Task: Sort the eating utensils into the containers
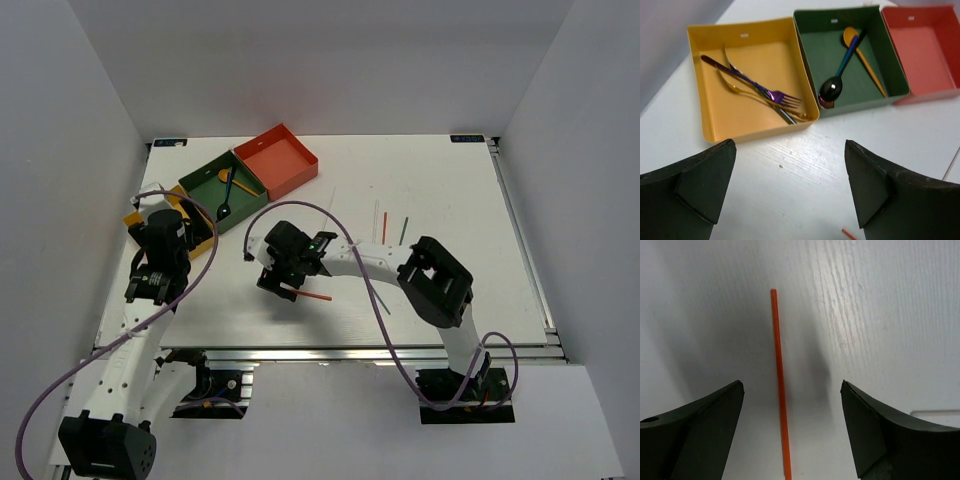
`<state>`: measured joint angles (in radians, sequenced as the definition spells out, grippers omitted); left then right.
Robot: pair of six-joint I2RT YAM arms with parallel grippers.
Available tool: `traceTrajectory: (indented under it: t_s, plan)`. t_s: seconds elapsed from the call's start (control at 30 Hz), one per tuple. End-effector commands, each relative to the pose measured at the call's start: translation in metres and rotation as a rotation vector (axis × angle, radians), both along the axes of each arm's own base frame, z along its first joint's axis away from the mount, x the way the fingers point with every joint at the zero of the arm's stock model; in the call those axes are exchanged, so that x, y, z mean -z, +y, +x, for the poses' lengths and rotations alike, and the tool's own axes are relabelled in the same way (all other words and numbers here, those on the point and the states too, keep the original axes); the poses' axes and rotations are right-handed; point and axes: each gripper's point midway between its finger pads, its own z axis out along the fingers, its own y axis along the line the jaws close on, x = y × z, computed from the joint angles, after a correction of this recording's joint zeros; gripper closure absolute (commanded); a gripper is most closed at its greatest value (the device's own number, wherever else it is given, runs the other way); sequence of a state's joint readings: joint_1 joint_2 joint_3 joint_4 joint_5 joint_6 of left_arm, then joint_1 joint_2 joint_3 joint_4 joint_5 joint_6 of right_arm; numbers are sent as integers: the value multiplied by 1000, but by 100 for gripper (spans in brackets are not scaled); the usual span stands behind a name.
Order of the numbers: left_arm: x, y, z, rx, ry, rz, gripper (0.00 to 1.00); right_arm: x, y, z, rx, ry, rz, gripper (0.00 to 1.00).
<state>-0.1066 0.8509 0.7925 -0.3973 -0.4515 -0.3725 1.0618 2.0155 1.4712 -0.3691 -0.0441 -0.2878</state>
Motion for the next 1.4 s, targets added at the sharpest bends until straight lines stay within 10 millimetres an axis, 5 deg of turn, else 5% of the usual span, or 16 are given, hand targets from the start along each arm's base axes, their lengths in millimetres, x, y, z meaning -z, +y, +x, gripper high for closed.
traceTrajectory:
  t_s: [0.0,0.23,0.27,0.33,0.37,0.43,0.53,0.7,0.73,0.83,1.03,1.07,1.13,1.17,1.23,1.37]
  plan:
    - [-11,-13,3,64,-51,-39,2,9,10,-3,-88,23,-23,18]
    - [-13,-15,1,67,-57,-38,2,53,-24,-26,-92,150,-194,36]
    - [-13,-15,1,68,-56,-38,2,57,-30,-30,-91,164,-215,56]
    - [-13,-16,1,72,-57,-38,2,66,-40,-39,-93,201,-243,73]
    - [-14,-16,1,72,-57,-38,2,69,-43,-45,-107,229,-252,97]
    - [-14,-16,1,74,-58,-37,2,70,-43,-53,-126,272,-238,100]
    - [-15,-15,0,68,-60,-35,2,58,-33,-49,-113,278,-184,100]
    - [-15,-15,0,67,-60,-34,2,-21,-1,-24,-84,268,130,100]
    - [-15,-15,-1,67,-61,-35,2,-46,4,-6,-41,273,246,100]
    - [-16,-15,-1,67,-66,-35,2,-77,0,37,66,289,384,100]
    - [-16,-15,0,69,-69,-38,2,-116,2,90,206,237,472,100]
    - [-16,-16,0,72,-69,-39,2,-116,2,108,264,210,476,100]
    - [-15,-16,0,73,-67,-39,2,-152,1,158,400,151,563,100]
    - [-15,-16,0,72,-66,-39,2,-141,-2,183,548,200,578,100]
    - [-14,-16,0,73,-68,-41,2,-152,-11,238,738,261,681,100]
    - [-14,-16,0,73,-72,-45,2,-159,-21,301,950,277,850,100]
